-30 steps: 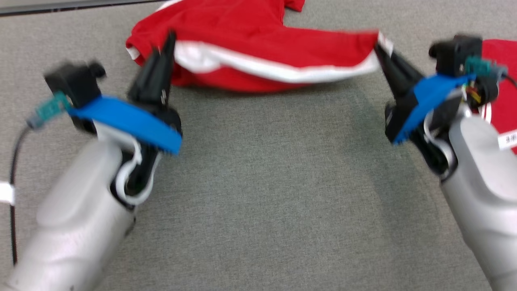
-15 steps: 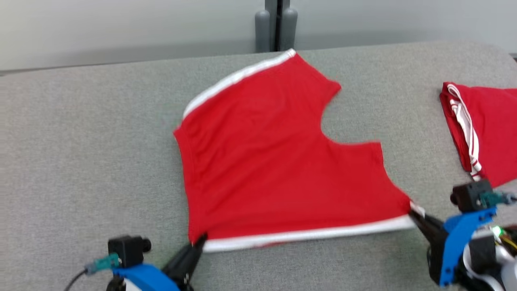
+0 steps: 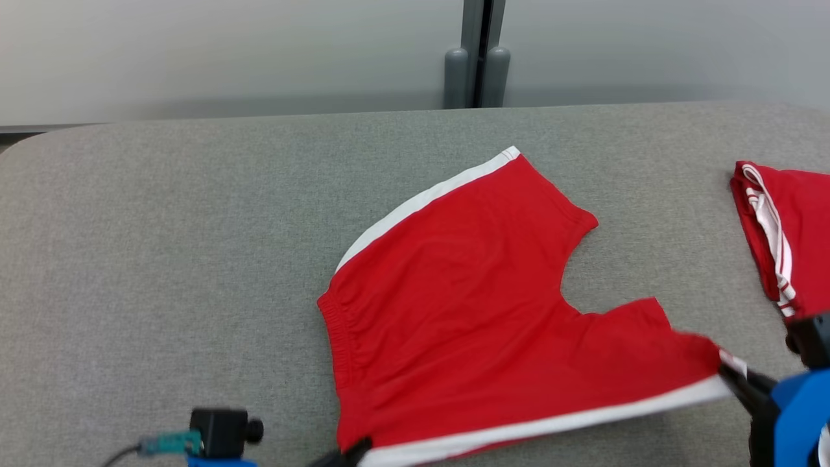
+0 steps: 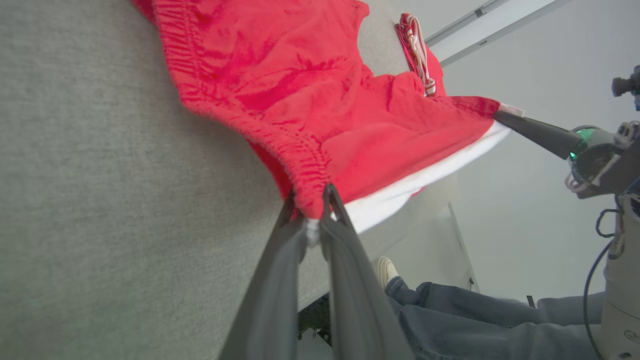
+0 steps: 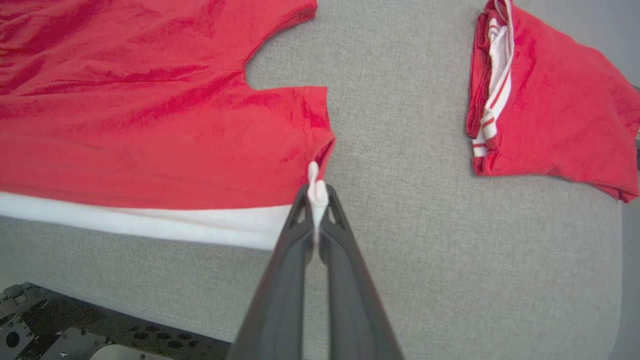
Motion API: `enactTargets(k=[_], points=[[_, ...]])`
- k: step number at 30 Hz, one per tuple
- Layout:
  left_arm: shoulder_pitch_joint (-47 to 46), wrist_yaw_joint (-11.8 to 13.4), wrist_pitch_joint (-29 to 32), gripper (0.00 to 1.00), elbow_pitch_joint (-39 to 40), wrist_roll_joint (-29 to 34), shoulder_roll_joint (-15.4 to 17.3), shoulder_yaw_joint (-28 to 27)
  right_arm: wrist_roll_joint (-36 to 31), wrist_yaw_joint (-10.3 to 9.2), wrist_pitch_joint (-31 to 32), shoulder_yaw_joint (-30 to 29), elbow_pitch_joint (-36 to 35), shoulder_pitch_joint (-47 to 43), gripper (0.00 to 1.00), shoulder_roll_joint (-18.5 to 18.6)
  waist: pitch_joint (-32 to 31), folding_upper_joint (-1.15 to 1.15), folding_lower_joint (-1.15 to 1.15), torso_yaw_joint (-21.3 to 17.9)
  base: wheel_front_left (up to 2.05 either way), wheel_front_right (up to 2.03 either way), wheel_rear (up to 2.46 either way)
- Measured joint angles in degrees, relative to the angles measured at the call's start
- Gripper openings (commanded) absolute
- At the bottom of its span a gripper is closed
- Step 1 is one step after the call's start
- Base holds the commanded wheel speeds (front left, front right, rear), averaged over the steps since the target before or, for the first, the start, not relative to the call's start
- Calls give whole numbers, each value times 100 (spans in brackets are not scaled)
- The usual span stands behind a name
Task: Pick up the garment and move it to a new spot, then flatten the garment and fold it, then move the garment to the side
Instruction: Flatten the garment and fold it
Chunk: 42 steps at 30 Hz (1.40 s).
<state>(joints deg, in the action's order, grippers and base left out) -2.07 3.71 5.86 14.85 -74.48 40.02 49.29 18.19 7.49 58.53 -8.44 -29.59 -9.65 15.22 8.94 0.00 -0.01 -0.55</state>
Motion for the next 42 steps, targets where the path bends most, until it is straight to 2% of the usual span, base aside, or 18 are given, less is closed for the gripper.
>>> enactTargets(k=[4,5,6,7,10,11,12,18,25,33,34,35,36,37,42], points=[[-528,-55,382,0,24,-336,14,-240,164,0,64,281,270,847,0,333,84,0,1,72,0,0,0],[-857,-21,552,0,-126,-275,49,-301,250,1,16,535,590,1360,0,517,165,0,1,84,0,0,0],[-857,-21,552,0,-126,-275,49,-301,250,1,16,535,590,1360,0,517,165,0,1,84,0,0,0],[-1151,-16,543,0,-302,-343,-100,-474,381,0,-112,749,936,1898,0,615,262,0,2,107,0,0,0],[-1413,-15,502,0,-513,-314,-271,-572,481,0,-271,978,1315,2404,0,714,370,0,2,141,0,0,0],[-1651,-23,399,0,-768,-304,-482,-656,502,0,-481,1158,1667,2897,0,786,500,0,2,186,0,0,0],[-1651,-23,399,0,-768,-304,-482,-656,502,0,-481,1158,1667,2897,0,786,500,0,2,186,0,0,0],[-2289,-129,56,0,-1545,-203,-1241,-757,421,0,-1123,1368,2727,4038,0,865,916,0,2,416,0,0,0],[-2847,-287,-245,0,-2548,-94,-1935,-768,180,0,-1842,1496,3844,5010,0,754,1396,0,3,773,0,0,0],[-3114,-549,-355,0,-3128,-90,-2276,-778,56,0,-2291,1596,4658,5537,0,642,1646,0,3,978,0,0,0],[-3128,-587,-374,5,-3197,-125,-2328,-782,56,0,-2346,1615,4755,5578,0,620,1664,0,3,1000,0,0,0],[-3147,-616,-413,31,-3259,-115,-2366,-783,56,0,-2398,1641,4840,5615,39,603,1678,0,3,1018,0,0,0],[-3199,-679,-446,49,-3371,-132,-2426,-803,60,0,-2501,1692,4999,5677,100,568,1698,0,2,1046,0,0,0],[-3221,-704,-452,100,-3423,-135,-2454,-802,67,0,-2558,1726,5080,5708,100,561,1703,0,3,1056,0,0,0],[-3248,-737,-495,100,-3613,-156,-2526,-804,179,0,-2753,1853,5314,5778,100,538,1686,0,2,1082,0,0,0]])
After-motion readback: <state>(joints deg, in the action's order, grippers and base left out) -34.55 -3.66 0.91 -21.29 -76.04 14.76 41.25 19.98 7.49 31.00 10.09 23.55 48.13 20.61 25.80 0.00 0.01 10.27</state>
